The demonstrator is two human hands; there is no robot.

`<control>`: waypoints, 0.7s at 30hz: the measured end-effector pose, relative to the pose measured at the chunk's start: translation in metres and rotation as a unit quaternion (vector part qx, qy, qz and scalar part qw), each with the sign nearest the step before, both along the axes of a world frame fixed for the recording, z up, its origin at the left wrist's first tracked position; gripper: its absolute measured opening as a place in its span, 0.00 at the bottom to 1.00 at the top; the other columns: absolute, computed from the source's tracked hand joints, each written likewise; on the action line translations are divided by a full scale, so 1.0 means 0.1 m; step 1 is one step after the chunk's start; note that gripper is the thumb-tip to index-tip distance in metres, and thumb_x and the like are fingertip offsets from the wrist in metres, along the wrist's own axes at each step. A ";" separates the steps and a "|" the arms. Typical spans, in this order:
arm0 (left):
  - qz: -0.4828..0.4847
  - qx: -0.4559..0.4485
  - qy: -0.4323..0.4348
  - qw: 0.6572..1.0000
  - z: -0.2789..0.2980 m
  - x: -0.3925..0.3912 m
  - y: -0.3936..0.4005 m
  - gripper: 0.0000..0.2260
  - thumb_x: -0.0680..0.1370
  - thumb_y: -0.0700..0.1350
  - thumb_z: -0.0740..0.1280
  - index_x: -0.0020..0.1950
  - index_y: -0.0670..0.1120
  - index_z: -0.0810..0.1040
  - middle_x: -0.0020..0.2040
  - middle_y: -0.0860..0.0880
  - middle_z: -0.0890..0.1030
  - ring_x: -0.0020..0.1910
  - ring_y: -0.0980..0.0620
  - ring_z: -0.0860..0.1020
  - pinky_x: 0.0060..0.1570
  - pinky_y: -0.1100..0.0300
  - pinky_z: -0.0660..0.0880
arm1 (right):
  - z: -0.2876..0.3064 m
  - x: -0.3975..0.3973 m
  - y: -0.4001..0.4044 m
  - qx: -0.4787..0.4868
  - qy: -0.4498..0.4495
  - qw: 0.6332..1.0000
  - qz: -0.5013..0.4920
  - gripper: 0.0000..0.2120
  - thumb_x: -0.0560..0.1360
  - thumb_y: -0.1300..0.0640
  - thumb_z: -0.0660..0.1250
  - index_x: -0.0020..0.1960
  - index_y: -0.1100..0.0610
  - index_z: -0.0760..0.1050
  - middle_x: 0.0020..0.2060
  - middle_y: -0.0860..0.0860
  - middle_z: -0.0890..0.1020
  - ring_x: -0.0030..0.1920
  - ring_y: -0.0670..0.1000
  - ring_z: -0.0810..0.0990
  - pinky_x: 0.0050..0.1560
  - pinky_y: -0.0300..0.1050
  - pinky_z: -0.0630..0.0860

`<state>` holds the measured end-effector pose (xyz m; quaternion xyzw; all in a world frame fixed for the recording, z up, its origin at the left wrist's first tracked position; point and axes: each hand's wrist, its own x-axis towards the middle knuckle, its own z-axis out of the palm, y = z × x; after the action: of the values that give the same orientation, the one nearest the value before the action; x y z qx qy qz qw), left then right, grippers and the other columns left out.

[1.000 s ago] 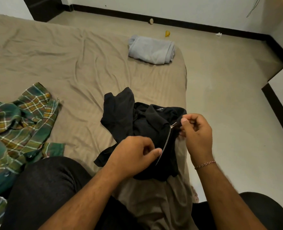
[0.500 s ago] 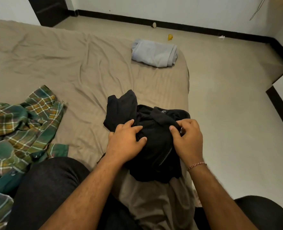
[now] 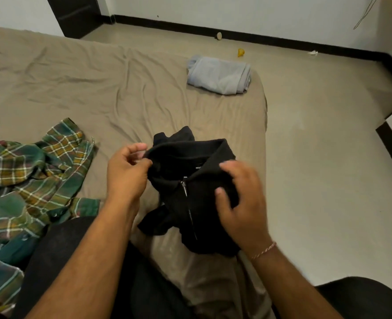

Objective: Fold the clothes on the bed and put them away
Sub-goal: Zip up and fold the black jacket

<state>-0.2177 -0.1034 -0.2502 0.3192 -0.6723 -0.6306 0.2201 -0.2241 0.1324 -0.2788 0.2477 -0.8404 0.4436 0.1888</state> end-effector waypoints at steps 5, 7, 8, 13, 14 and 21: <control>-0.125 -0.253 0.065 0.957 -0.01 0.05 0.27 0.12 0.76 0.46 0.70 0.58 0.55 0.81 0.53 0.55 0.82 0.49 0.57 0.80 0.51 0.55 0.79 | -0.28 -0.37 0.13 -0.004 -0.344 0.932 -0.114 0.30 0.74 0.44 0.75 0.73 0.47 0.69 0.61 0.46 0.81 0.61 0.51 0.81 0.62 0.51 0.79; -0.261 -0.256 0.023 0.931 -0.05 0.08 0.53 0.19 0.78 0.55 0.71 0.67 0.54 0.78 0.61 0.58 0.81 0.58 0.60 0.79 0.59 0.59 0.77 | -0.26 -0.36 0.09 -0.016 -0.283 0.956 -0.077 0.18 0.75 0.48 0.74 0.64 0.48 0.79 0.54 0.44 0.84 0.55 0.47 0.83 0.58 0.49 0.81; -0.299 -0.260 -0.010 0.918 -0.11 0.08 0.61 0.25 0.78 0.59 0.71 0.73 0.54 0.74 0.68 0.59 0.77 0.65 0.63 0.76 0.64 0.61 0.74 | -0.22 -0.32 0.05 -0.026 -0.231 0.971 -0.060 0.12 0.76 0.51 0.74 0.60 0.49 0.81 0.52 0.43 0.84 0.53 0.44 0.83 0.56 0.46 0.81; -0.305 -0.091 -0.021 0.948 -0.10 -0.01 0.54 0.27 0.70 0.64 0.75 0.65 0.55 0.79 0.57 0.60 0.82 0.57 0.59 0.79 0.59 0.60 0.75 | -0.01 -0.12 -0.03 -0.066 -0.082 0.991 0.084 0.08 0.82 0.60 0.69 0.57 0.55 0.84 0.50 0.47 0.84 0.53 0.48 0.82 0.56 0.41 0.78; -0.308 -0.035 0.016 0.951 -0.06 -0.02 0.48 0.17 0.72 0.56 0.77 0.57 0.52 0.82 0.47 0.57 0.83 0.48 0.56 0.79 0.51 0.60 0.75 | 0.01 -0.14 0.00 -0.101 -0.117 0.984 0.090 0.08 0.82 0.62 0.68 0.58 0.55 0.84 0.51 0.47 0.85 0.54 0.49 0.83 0.58 0.43 0.79; -0.302 0.219 0.223 0.901 0.14 0.11 0.30 0.12 0.77 0.28 0.64 0.44 0.44 0.68 0.33 0.53 0.75 0.32 0.58 0.75 0.37 0.66 0.75 | -0.08 -0.30 0.06 -0.059 -0.302 0.949 0.066 0.24 0.77 0.57 0.75 0.70 0.46 0.75 0.56 0.43 0.81 0.43 0.48 0.81 0.51 0.40 0.80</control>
<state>-0.2066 -0.0734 -0.2360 -0.0079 -0.5147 -0.8528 0.0881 -0.2541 0.1389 -0.2863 0.1456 -0.8120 0.5582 -0.0887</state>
